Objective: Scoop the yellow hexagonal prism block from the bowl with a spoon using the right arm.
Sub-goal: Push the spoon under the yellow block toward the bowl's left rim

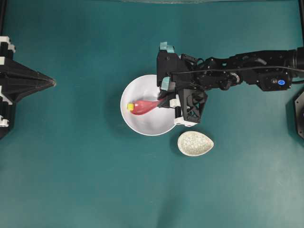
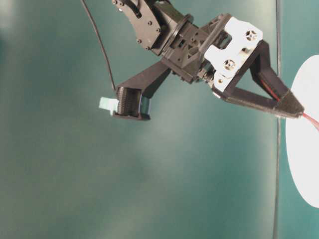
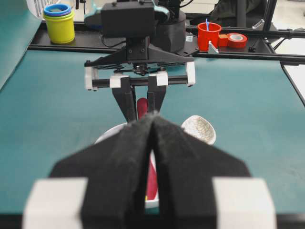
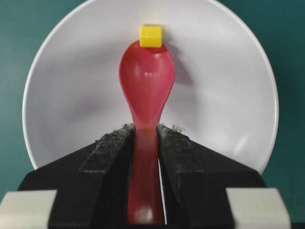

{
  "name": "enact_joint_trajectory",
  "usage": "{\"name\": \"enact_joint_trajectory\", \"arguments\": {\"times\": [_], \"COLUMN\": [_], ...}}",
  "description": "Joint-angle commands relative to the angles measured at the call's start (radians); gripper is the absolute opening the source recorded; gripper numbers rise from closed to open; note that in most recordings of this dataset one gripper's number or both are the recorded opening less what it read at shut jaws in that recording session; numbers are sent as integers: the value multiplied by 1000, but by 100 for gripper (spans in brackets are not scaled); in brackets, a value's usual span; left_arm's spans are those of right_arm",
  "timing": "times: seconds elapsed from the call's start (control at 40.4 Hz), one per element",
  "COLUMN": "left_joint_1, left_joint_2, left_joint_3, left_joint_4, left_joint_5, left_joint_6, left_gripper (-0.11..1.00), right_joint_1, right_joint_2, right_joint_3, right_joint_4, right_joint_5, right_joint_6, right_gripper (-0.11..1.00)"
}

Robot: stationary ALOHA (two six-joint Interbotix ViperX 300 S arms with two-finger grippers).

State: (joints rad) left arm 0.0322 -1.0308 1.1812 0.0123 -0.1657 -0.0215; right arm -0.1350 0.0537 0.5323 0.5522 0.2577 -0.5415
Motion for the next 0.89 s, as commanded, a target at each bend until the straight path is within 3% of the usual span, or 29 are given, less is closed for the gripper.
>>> {"name": "enact_joint_trajectory", "arguments": {"times": [0.0, 0.867], "left_joint_1": [3, 3], "left_joint_2": [5, 5], "left_joint_3": [-29, -29], "left_joint_4": [3, 3], "left_joint_5": [-11, -11], "left_joint_6": [-2, -3], "left_gripper": [-1, -1], "right_joint_1": [2, 2], "right_joint_2": [-12, -89], "right_joint_3": [-32, -32], "right_joint_4": [5, 5], "right_joint_5": [-9, -14], "right_joint_6": [2, 2], "right_gripper": [23, 23]}}
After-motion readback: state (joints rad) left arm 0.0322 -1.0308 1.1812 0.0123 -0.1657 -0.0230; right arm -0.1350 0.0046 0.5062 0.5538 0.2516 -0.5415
